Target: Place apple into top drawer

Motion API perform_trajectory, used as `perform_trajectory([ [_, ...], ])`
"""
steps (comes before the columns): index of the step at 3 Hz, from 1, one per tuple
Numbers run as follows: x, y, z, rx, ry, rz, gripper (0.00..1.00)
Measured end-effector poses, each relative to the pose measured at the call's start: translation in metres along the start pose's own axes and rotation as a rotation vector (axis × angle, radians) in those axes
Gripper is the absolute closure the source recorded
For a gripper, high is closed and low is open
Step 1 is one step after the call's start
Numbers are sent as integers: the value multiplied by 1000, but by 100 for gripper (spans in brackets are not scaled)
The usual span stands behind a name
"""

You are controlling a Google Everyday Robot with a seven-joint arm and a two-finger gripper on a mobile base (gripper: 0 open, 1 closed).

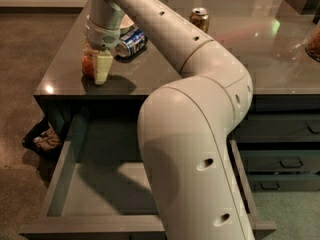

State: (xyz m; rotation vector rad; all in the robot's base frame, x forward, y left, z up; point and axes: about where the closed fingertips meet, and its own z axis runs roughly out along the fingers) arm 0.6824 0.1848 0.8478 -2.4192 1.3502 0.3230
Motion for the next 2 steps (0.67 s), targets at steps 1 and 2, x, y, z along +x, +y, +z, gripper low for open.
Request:
perform_trajectory([
  [1,0,0,0,0,0,0,61],
  [2,0,0,0,0,0,0,84],
])
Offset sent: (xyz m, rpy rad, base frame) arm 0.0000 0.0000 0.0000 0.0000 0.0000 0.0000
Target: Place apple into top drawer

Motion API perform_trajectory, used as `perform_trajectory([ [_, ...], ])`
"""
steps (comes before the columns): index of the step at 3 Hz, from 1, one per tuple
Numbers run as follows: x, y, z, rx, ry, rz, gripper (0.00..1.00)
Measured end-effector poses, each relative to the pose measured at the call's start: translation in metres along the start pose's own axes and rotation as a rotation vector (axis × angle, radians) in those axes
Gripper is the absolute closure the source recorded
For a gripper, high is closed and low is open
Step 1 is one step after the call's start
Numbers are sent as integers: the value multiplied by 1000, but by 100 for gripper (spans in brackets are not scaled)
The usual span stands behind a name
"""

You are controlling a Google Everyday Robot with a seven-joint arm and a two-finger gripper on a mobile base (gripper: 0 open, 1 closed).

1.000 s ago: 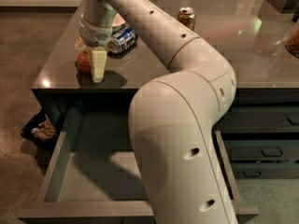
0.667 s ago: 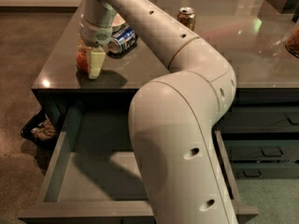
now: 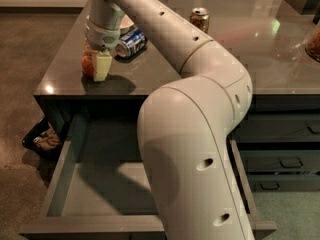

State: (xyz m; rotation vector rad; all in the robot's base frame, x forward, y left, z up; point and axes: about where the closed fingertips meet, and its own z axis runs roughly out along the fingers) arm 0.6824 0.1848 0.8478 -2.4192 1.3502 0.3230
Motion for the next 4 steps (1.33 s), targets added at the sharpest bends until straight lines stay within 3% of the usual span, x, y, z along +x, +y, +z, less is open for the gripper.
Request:
perform_trajectory([
  [1,0,0,0,0,0,0,100],
  [2,0,0,0,0,0,0,100],
  [3,0,7,-19,31,-54,-17,100],
  [4,5,30,-58,122,-192,-46,100],
])
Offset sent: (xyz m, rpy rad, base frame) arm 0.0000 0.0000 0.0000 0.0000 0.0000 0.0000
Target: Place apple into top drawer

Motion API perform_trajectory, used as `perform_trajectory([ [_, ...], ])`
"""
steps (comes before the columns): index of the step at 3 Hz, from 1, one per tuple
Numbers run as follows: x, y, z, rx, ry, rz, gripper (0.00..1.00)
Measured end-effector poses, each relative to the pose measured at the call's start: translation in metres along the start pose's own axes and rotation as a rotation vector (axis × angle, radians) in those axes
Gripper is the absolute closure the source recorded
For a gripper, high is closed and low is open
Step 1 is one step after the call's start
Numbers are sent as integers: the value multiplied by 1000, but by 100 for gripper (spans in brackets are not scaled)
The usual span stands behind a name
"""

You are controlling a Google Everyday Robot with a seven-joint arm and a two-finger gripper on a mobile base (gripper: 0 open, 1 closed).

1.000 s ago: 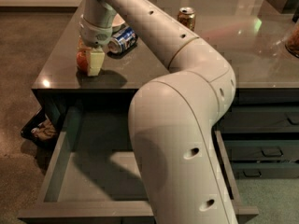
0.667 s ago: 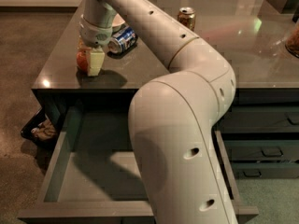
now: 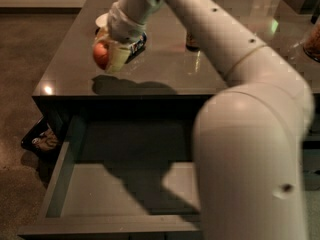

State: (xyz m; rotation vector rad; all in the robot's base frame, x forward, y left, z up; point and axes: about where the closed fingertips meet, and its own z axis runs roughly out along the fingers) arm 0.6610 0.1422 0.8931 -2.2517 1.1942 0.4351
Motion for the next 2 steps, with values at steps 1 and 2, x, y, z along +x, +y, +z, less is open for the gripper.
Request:
perform_trajectory([
  [1,9,31,-43,100,-91,18,100],
  [2,13,69,-69,95,-66,61,100],
])
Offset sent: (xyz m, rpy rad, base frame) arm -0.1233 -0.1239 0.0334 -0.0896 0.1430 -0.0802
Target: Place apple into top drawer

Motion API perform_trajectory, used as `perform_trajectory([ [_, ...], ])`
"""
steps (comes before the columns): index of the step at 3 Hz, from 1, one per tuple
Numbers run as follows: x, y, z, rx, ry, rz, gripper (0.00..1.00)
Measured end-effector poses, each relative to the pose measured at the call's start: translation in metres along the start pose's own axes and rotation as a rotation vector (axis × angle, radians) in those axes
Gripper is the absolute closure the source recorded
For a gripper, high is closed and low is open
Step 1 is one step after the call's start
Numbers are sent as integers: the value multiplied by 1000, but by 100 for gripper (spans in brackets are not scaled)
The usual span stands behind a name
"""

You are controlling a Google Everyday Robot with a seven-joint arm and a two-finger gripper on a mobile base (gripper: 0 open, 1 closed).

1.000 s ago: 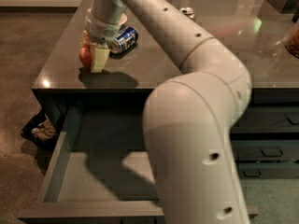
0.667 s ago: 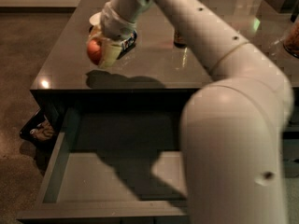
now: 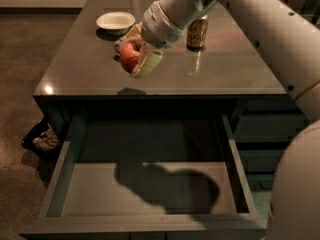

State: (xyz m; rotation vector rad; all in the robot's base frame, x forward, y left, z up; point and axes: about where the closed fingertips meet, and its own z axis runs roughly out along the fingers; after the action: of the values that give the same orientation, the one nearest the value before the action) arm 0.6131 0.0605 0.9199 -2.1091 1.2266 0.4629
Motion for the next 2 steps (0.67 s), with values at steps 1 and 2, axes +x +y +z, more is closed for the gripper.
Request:
perform_trajectory([
  [1,-25,52,-19,-128,66,48,100],
  [2,-25,52,-19,-128,66,48,100],
])
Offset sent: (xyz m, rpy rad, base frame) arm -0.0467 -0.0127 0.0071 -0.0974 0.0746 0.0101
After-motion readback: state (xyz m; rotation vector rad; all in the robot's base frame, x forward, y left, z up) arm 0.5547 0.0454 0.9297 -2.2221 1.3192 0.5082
